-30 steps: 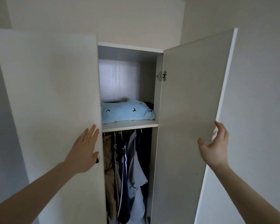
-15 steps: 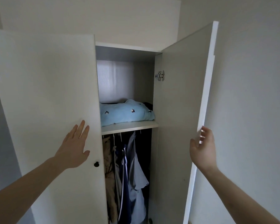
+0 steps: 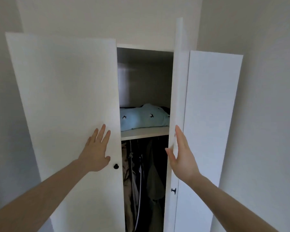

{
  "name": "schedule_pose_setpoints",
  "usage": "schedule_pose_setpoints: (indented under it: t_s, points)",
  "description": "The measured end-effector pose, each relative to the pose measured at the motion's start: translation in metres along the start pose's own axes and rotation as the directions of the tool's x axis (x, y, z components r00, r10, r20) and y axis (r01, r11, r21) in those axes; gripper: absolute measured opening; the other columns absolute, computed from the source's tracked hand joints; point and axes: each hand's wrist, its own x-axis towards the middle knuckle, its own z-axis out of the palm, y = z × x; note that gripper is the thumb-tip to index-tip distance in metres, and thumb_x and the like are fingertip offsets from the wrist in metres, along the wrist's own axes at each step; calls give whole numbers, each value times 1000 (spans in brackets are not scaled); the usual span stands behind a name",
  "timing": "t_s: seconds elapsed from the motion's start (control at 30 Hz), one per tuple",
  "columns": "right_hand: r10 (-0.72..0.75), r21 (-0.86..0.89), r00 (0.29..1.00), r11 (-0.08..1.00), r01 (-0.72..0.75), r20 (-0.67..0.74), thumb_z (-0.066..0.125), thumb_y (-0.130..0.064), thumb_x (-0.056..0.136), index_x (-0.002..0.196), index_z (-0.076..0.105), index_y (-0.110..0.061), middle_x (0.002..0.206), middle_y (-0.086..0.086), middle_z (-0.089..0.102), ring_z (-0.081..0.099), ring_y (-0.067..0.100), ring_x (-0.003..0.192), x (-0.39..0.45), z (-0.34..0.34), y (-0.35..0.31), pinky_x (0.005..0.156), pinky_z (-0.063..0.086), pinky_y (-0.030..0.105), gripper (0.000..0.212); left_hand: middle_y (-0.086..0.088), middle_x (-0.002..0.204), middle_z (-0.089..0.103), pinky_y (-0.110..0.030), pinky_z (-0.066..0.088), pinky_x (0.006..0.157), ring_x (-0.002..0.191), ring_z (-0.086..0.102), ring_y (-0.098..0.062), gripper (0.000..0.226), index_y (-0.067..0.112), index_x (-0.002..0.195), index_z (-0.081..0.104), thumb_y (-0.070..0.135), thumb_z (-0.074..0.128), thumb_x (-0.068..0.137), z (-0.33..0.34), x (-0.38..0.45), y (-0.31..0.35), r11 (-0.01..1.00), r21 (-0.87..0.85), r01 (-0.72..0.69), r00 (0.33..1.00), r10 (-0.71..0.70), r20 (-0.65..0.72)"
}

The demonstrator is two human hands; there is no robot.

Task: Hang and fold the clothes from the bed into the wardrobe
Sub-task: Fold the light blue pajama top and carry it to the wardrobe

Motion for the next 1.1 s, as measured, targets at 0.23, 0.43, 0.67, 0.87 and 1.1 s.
schedule_pose_setpoints:
  t_s: [0.23, 0.43, 0.67, 0.87, 1.1]
  points:
    - [-142, -44, 988, 988, 145, 61, 51, -50, 105, 164, -6, -38, 171, -22, -10, -4, 3, 158, 35, 57, 6, 126, 13, 32, 83, 0, 158, -46, -47, 7, 128, 154, -26, -30, 106, 21, 159, -24, 46, 58, 96, 1, 14, -13, 997, 45, 62, 998, -62, -1]
    - [-233, -62, 967, 969, 240, 97, 55, -45, 104, 165, -3, -35, 172, -15, -13, -11, 14, 160, 68, 103, 14, 127, 17, 43, 85, 4, 154, -52, -47, 6, 129, 152, -31, -28, 109, 25, 157, -29, 46, 59, 95, 6, 31, -30, 991, 65, 118, 993, -119, 12]
    - [-265, -148, 941, 943, 298, 211, 60, -34, 101, 164, -13, -32, 172, -8, -21, -22, 26, 158, 97, 132, 29, 127, 17, 57, 97, 2, 154, -52, -49, 5, 128, 151, -32, -29, 110, 26, 157, -29, 44, 59, 95, 14, 50, -36, 977, 95, 190, 981, -192, 14]
    - [-256, -201, 922, 926, 320, 290, 61, -33, 98, 162, -20, -32, 168, -5, -31, -30, 29, 155, 113, 148, 36, 126, 10, 60, 104, 2, 152, -54, -51, 2, 128, 149, -36, -31, 112, 26, 155, -32, 43, 61, 94, 22, 60, -41, 963, 117, 243, 968, -249, 41]
    - [-229, -275, 887, 894, 355, 401, 59, -39, 96, 160, -27, -30, 163, -2, -42, -37, 34, 151, 135, 162, 42, 125, 12, 63, 107, 2, 151, -56, -52, 2, 128, 149, -36, -34, 119, 29, 152, -38, 42, 64, 92, 32, 69, -43, 953, 105, 286, 955, -292, 53]
